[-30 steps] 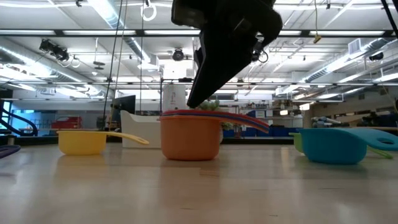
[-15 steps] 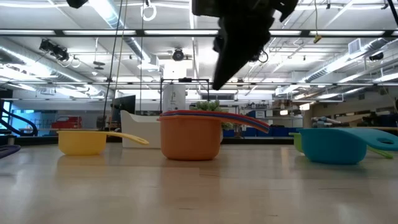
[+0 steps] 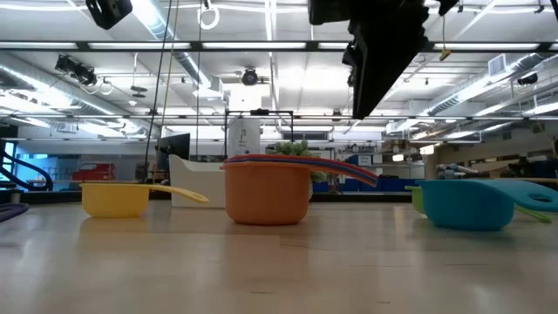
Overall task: Nest measuring cups in basket
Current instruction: Stack the red measuring cup on top of the light blue measuring cup, then stack the light blue measuring cup on top of the red measuring cup
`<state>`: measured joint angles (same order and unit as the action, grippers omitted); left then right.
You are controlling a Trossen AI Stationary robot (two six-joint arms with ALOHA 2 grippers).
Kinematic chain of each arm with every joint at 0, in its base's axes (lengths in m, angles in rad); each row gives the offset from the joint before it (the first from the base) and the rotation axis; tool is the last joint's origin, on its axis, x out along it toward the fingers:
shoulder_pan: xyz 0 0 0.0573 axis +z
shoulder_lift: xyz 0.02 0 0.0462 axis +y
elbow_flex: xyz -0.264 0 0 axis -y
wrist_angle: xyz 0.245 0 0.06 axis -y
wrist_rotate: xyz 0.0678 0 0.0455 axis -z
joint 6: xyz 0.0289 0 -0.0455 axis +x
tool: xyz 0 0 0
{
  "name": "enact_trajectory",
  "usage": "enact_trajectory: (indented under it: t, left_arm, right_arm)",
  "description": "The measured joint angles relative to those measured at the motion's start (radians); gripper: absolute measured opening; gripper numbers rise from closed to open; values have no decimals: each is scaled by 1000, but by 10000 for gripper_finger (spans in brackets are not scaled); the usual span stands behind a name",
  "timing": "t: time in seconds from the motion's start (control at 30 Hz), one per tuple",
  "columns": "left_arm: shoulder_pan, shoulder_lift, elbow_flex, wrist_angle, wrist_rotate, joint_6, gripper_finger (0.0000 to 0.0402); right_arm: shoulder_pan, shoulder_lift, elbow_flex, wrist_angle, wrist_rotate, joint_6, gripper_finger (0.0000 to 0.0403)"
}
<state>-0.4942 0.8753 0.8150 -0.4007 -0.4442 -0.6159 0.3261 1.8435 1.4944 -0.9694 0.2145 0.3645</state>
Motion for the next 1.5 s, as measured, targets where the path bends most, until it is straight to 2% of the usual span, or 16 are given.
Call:
enact_trajectory:
  t: [0.3, 0.43, 0.7, 0.9, 1.03, 1.33, 1.5]
  left_arm:
    - [-1, 33, 0, -1, 0, 28, 49]
    - [-3, 35, 0, 1, -8, 44, 69]
    - [12, 35, 0, 29, -31, 46, 136]
    - [44, 35, 0, 38, -11, 44, 142]
    - [55, 35, 0, 37, 3, 44, 142]
    - [55, 35, 0, 36, -4, 47, 142]
    - [55, 35, 0, 32, 19, 43, 142]
  right_arm:
    - [34, -24, 0, -27, 21, 24, 115]
    - [33, -104, -40, -19, 31, 46, 115]
    - [47, -300, -168, 15, 67, 116, 115]
    - [48, -397, -243, 38, 70, 164, 115]
    - [48, -441, -280, 79, 11, 187, 115]
    - [50, -384, -351, 130, -35, 489, 149]
    - [52, -305, -352, 224, -67, 558, 172]
